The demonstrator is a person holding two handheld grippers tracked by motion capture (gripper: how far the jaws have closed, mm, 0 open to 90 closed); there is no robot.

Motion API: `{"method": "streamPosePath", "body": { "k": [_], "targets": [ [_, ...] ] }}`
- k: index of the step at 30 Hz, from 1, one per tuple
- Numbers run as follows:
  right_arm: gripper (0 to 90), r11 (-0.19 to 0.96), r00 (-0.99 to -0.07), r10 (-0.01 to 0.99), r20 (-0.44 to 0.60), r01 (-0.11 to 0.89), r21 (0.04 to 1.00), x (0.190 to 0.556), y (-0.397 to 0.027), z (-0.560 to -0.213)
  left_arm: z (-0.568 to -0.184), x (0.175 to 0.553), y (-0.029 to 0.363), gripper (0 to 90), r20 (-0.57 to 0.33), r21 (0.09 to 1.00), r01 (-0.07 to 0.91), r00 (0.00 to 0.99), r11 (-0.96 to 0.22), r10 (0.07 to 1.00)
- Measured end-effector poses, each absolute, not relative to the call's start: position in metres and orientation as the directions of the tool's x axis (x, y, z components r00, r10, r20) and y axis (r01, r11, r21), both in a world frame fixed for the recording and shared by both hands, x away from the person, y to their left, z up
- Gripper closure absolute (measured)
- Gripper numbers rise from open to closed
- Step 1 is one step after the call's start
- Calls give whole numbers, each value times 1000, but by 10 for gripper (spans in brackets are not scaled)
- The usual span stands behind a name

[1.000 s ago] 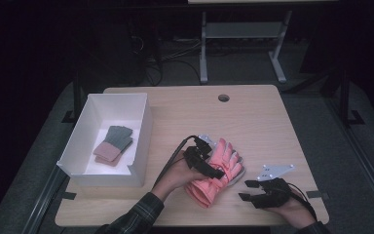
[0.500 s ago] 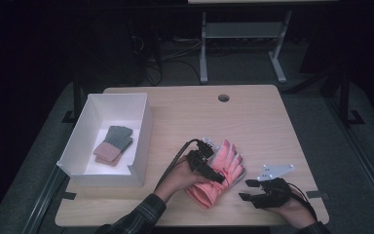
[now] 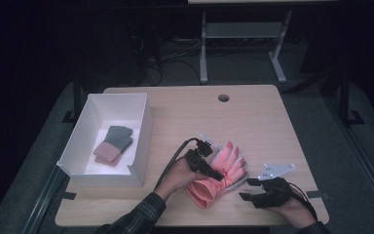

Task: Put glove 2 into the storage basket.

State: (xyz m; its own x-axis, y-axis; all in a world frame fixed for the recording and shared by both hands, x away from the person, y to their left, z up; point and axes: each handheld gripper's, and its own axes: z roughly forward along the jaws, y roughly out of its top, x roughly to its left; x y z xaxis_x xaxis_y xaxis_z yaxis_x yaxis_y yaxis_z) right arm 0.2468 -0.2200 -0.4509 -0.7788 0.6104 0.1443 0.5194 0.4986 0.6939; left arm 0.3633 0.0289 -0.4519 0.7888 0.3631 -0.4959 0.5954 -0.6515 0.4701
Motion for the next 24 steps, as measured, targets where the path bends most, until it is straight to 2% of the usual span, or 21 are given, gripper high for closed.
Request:
{"method": "streamPosePath", "body": {
  "k": [6,12,24],
  "targets": [
    [296,466,-763,629,150,524,713,247,-225,-449,-446,364,33,617,-525,475,619,770,-626,362],
    [185,446,-739,658,143,536,716,249,-225,-450,-434,365,39,617,-501,487,616,777,-619,380],
    [138,438,-719,682,131,546,714,251,-225,-455,-388,366,53,617,-473,523,619,783,-585,405]
  ]
}}
